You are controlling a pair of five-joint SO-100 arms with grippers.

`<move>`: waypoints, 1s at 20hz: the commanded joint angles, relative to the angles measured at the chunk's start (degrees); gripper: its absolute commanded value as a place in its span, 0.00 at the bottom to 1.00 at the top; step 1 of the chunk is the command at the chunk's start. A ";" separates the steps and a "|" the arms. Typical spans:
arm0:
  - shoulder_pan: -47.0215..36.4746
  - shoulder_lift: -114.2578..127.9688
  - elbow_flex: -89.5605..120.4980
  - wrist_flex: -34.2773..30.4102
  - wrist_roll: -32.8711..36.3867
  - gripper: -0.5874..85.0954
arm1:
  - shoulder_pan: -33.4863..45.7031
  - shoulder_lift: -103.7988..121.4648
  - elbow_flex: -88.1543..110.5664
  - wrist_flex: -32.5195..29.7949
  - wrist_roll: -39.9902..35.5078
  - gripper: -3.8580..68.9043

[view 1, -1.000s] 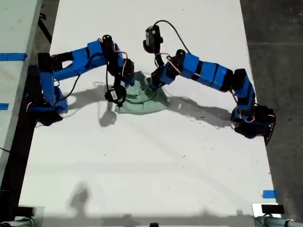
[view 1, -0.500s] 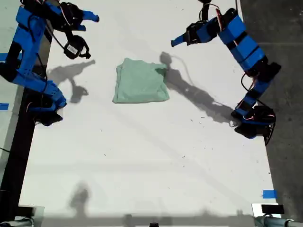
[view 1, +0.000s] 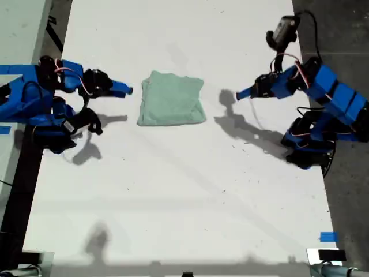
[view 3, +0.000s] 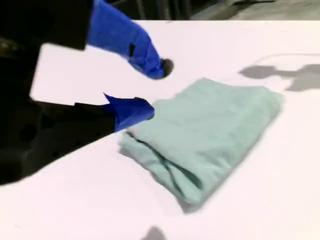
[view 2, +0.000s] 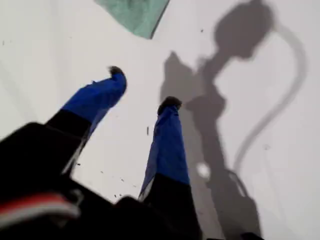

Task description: Fold tshirt

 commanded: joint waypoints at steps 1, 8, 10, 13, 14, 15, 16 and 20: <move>12.39 2.46 9.40 -12.13 -8.88 0.04 | -9.84 20.13 18.11 -5.54 13.10 0.05; 24.79 27.60 38.94 -22.76 -22.94 0.01 | -28.12 50.27 47.20 2.37 42.71 0.05; 25.22 49.22 40.17 -3.25 -27.25 0.01 | -30.23 53.09 47.81 0.70 45.79 0.09; 25.49 50.98 39.99 -1.93 -24.52 0.09 | -26.63 53.09 48.16 0.00 28.30 0.11; 26.37 50.98 39.99 -1.58 -23.20 0.12 | -24.70 53.09 48.16 0.09 17.14 0.11; 26.63 50.98 39.99 -1.05 -20.65 0.14 | -23.47 53.09 48.16 0.09 2.46 0.11; 26.54 50.98 39.90 0.26 -14.59 0.14 | -22.85 53.09 47.72 1.05 -0.44 0.10; 26.89 50.98 39.90 0.00 -11.34 0.15 | -22.85 53.09 47.72 1.05 -0.18 0.10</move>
